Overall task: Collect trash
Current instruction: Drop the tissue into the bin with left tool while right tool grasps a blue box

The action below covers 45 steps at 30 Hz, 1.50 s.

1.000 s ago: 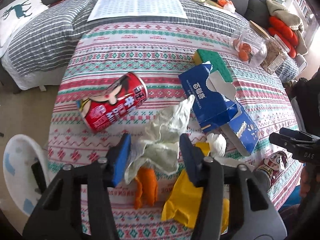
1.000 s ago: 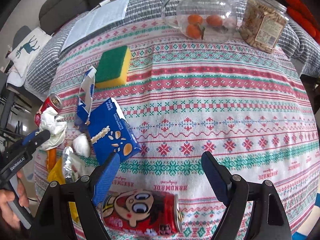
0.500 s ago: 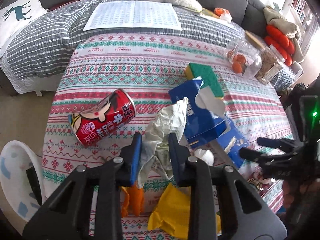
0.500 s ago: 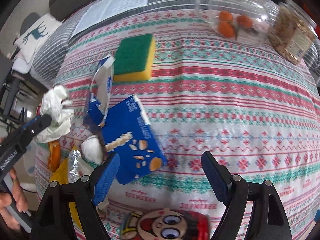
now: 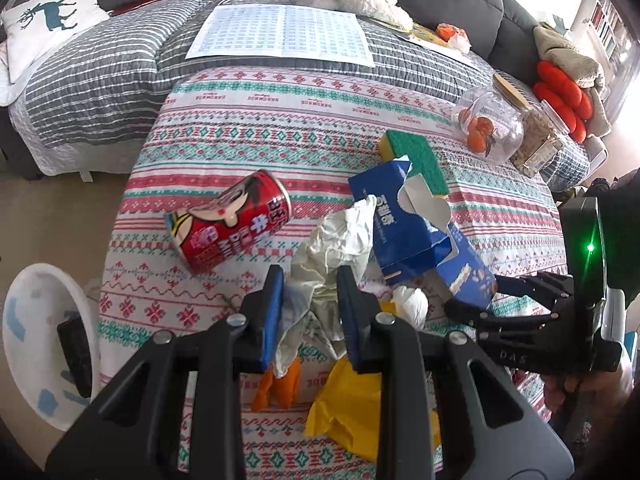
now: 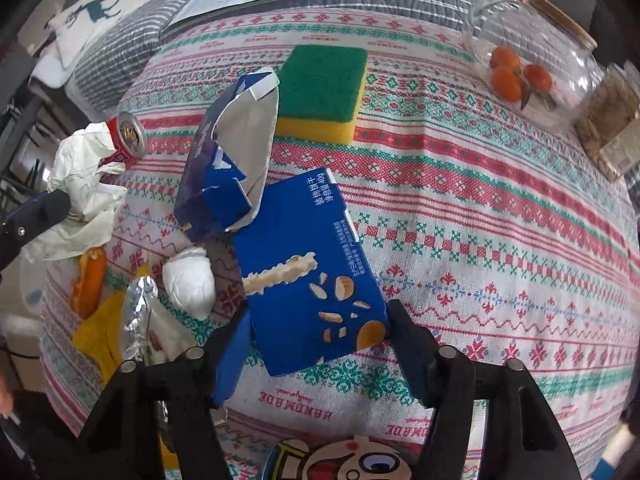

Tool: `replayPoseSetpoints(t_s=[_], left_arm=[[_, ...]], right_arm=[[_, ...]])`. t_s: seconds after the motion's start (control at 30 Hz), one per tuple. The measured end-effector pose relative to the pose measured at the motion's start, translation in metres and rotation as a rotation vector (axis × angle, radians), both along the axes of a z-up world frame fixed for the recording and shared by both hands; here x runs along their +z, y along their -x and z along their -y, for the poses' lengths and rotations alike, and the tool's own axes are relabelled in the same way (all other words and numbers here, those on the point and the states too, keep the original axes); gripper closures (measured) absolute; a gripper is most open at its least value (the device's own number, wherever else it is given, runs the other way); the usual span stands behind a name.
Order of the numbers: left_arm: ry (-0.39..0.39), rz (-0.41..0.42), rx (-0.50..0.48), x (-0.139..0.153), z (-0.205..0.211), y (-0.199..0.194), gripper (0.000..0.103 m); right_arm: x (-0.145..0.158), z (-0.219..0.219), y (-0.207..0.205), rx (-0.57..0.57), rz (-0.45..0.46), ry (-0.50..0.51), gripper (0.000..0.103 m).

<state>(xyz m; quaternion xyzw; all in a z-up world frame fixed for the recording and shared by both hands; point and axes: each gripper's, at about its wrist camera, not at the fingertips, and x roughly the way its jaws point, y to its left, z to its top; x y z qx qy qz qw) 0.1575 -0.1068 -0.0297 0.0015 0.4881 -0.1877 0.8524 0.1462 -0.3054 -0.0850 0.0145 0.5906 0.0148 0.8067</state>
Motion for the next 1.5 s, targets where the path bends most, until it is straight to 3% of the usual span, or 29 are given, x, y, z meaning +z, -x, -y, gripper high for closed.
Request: replayPoseSetpoints(t_s=[0.3,0.63,1.07,1.33,1.43,1.5], left_arm=[[0.019,-0.004,0.039,0.012,-0.029,0.013,0.074],[0.066,0.004,0.105,0.028,-0.084,0.032,0.074],[0.034,-0.017,0.33,0.011,-0.211,0.047,0.074],[0.012,-0.067,0.422,-0.014,-0.26,0.04,0.072],[-0.006,-0.067,0.431,-0.017,-0.268,0.033,0.053],[-0.037,-0.059,0.46,-0.018,-0.275,0.032,0.031]], right_arm=[[0.029,0.002,0.018,-0.021,0.056,0.051,0.038],[0.069,-0.002,0.046,-0.043,0.131,-0.029,0.038],[0.077,-0.12,0.029,0.122,0.146,-0.111,0.038],[0.06,-0.203,0.007,0.231,0.113,-0.144,0.038],[0.052,-0.226,-0.001,0.261,0.104,-0.15,0.038],[0.047,-0.239,-0.005,0.27,0.094,-0.163,0.038]])
